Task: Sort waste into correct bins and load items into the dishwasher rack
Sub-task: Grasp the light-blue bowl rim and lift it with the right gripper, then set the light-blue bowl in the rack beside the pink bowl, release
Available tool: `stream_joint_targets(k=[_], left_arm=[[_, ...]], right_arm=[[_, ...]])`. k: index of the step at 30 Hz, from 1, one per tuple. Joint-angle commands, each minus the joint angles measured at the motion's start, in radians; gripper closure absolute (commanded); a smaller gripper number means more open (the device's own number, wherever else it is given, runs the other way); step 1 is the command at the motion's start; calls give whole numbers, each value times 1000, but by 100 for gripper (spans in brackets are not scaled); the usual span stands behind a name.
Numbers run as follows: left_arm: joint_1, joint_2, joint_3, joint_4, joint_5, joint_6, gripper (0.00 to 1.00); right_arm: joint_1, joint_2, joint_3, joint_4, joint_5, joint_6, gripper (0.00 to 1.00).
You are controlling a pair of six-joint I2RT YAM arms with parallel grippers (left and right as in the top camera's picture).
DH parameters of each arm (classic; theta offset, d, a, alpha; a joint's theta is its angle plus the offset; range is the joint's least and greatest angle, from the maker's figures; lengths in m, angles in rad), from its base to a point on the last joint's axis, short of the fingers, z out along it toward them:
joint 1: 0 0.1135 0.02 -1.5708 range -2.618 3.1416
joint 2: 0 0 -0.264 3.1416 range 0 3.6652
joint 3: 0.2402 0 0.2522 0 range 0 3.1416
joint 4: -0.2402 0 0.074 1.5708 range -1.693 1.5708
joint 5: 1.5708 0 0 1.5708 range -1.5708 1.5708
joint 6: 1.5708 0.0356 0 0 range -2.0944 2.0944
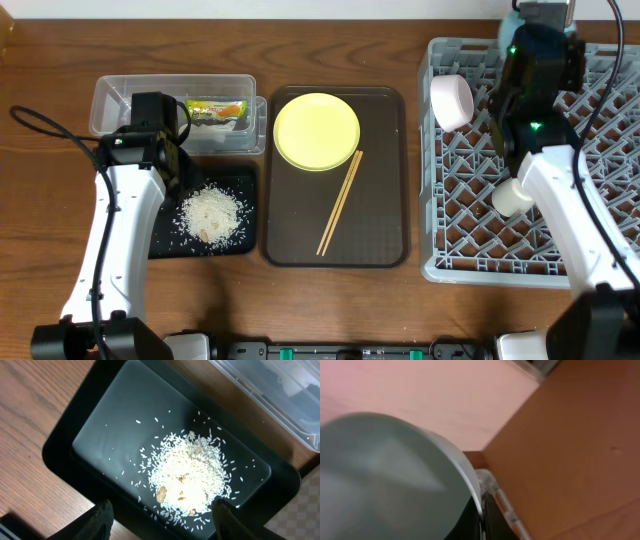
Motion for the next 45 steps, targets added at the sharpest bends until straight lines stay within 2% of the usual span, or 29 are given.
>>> stream_joint_targets(k=[1, 7, 30, 38, 41, 45], left_arm=[[4, -4, 0, -3, -4, -6, 34], [4, -4, 0, -2, -4, -6, 34], [4, -4, 0, 19, 45, -10, 34], [4, -4, 0, 19, 45, -9, 34], [4, -3, 0, 19, 45, -9, 34], [4, -3, 0, 19, 45, -9, 34]], right_arm=[[-37, 66, 9, 42, 83, -154, 99], [-108, 184, 9, 130, 84, -271, 99], [-52, 362, 8, 154, 90, -243, 99], [20, 361, 9, -6, 90, -90, 99], [47, 351, 9, -100, 90, 43, 85], [76, 317, 9, -202, 72, 193, 75]])
